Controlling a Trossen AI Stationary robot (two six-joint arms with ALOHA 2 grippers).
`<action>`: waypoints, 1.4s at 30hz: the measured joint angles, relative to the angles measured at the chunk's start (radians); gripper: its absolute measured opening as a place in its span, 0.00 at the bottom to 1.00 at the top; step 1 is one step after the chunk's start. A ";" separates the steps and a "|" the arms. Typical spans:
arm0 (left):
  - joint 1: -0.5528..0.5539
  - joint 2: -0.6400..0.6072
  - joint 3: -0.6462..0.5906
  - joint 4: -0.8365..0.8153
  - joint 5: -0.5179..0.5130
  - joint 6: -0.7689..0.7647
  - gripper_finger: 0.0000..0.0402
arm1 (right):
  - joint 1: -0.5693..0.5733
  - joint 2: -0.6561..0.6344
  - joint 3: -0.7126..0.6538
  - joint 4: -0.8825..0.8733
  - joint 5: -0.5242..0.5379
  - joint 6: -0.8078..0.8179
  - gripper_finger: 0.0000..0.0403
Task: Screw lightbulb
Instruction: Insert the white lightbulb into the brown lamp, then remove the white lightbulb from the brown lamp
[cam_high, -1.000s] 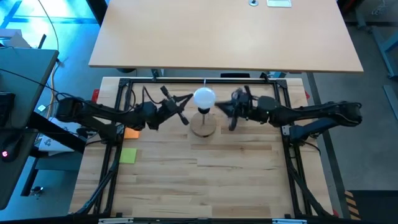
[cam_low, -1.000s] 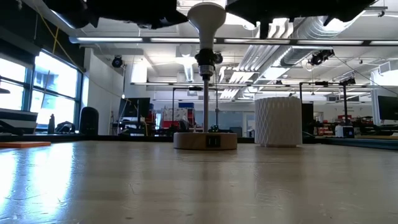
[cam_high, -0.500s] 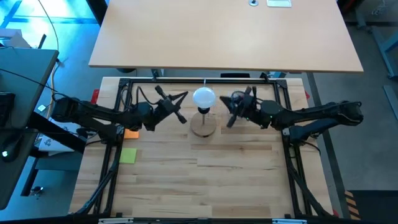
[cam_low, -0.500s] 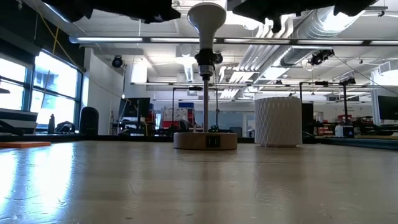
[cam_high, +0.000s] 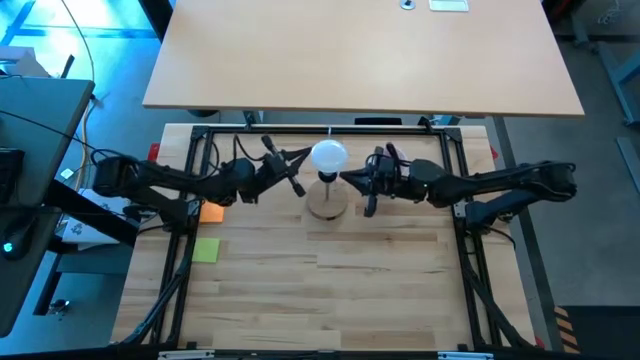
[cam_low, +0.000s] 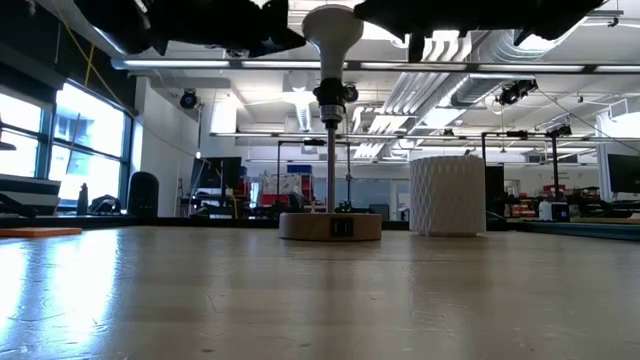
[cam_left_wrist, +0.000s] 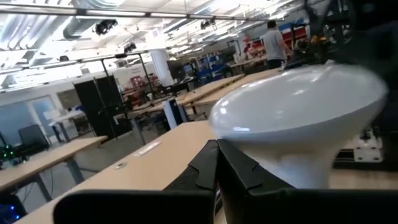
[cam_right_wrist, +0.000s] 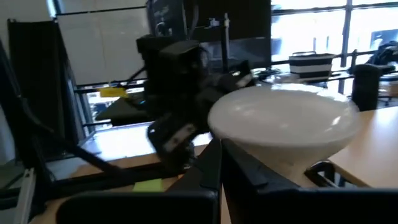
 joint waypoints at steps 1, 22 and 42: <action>0.008 0.005 0.000 0.009 0.004 -0.002 0.00 | 0.002 0.008 0.000 0.007 -0.008 0.001 0.00; 0.155 -0.014 -0.038 -0.152 0.170 -0.075 0.00 | 0.264 -0.068 0.000 -0.049 0.462 -0.440 0.00; 0.222 -0.010 -0.197 -0.404 1.056 -0.457 0.00 | 0.099 -0.057 -0.096 -0.597 0.090 0.333 0.00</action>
